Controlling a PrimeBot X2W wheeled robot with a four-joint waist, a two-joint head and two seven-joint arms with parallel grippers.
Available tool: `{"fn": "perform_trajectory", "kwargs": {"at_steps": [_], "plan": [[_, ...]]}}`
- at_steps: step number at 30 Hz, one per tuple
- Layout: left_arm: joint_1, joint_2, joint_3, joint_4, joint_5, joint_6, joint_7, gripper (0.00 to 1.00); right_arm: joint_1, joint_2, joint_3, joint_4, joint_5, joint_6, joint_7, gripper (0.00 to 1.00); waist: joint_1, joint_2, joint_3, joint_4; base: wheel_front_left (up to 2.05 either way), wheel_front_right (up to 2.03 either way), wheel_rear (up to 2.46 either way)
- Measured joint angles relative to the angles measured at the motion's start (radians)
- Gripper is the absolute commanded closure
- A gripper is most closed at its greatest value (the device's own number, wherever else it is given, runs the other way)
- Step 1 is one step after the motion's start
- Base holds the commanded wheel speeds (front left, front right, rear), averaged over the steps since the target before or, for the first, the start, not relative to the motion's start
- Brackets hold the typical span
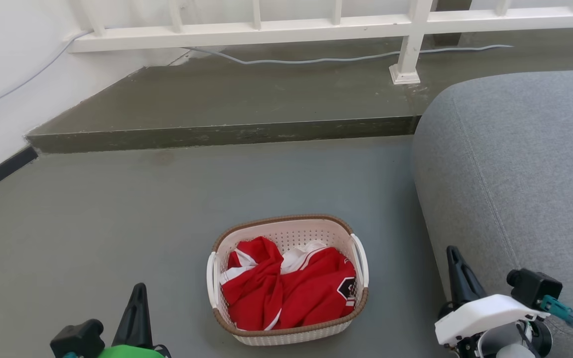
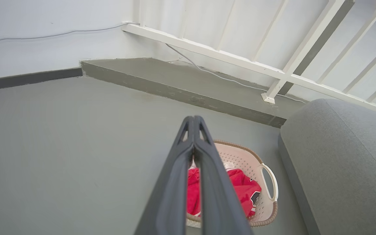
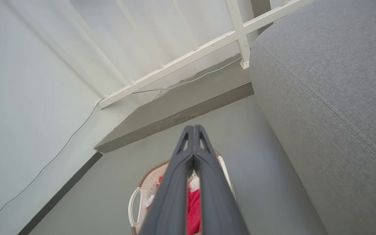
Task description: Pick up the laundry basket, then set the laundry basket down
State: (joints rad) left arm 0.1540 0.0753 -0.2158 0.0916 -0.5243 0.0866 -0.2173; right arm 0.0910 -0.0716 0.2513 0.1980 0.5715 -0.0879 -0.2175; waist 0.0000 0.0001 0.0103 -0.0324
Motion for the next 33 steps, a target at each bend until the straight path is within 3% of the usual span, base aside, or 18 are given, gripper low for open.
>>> {"fn": "perform_trajectory", "kwargs": {"at_steps": [33], "plan": [[-0.054,0.006,0.084,0.049,-0.454,-0.066,0.104,1.00,-0.039,-0.009,-0.120,0.006,0.430,0.070,0.108,1.00,0.0000,0.0000,-0.002,0.013,0.00,0.00,0.00]]}}
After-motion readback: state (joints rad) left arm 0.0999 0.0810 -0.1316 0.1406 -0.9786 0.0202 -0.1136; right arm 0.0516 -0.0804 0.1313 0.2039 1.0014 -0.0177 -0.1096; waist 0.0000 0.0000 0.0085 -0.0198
